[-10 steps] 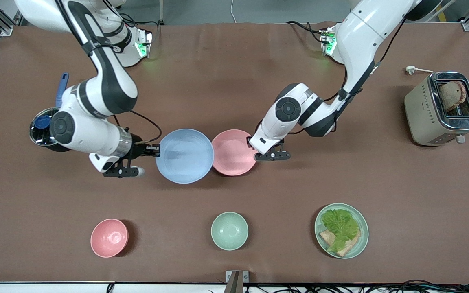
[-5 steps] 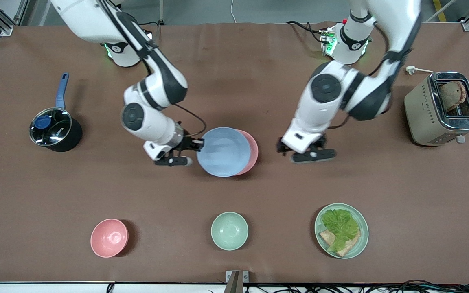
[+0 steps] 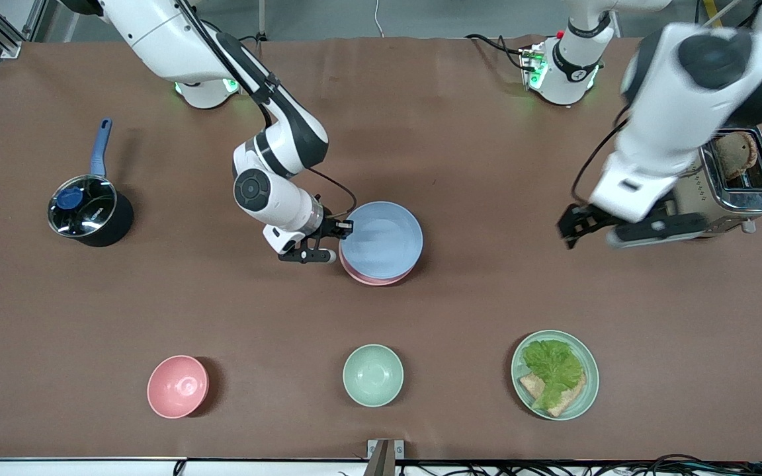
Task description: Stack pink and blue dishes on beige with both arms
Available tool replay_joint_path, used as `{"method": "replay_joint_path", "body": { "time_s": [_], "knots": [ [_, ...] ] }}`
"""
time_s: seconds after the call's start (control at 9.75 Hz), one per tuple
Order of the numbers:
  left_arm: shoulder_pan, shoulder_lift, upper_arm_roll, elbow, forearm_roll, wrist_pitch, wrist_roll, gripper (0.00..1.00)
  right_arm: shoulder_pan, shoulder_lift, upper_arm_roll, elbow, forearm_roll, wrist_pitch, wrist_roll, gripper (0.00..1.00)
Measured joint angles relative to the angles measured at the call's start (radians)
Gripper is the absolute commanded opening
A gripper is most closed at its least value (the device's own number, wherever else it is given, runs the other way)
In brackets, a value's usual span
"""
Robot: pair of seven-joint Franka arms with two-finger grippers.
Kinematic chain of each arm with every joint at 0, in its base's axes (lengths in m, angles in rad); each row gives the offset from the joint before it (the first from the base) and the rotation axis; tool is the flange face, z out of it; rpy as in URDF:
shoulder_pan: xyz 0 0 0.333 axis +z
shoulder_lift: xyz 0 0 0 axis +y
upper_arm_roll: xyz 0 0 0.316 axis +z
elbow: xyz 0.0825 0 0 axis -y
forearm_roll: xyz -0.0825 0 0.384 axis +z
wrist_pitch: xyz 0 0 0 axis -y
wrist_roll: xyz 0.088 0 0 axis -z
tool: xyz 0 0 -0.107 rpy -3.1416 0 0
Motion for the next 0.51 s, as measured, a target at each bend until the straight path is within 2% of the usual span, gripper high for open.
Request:
{"method": "replay_joint_path", "body": {
  "time_s": [0.1,0.21,0.41,0.51],
  "knots": [
    [0.001,-0.031,0.051,0.038,-0.046,-0.075,0.093,1.00,0.000,0.009,0.000,-0.002,-0.004,-0.001,0.000,0.75],
    [0.002,-0.048,0.099,0.097,-0.069,-0.168,0.176,1.00,0.000,0.018,-0.001,-0.003,-0.007,-0.001,0.001,1.00],
    [0.002,-0.073,0.173,0.211,-0.078,-0.325,0.314,1.00,-0.011,0.008,-0.004,0.013,-0.029,-0.003,0.002,1.00],
    [0.002,-0.099,0.205,0.232,-0.079,-0.355,0.359,1.00,-0.038,-0.033,-0.009,0.033,-0.078,-0.054,0.005,1.00]
  ]
}}
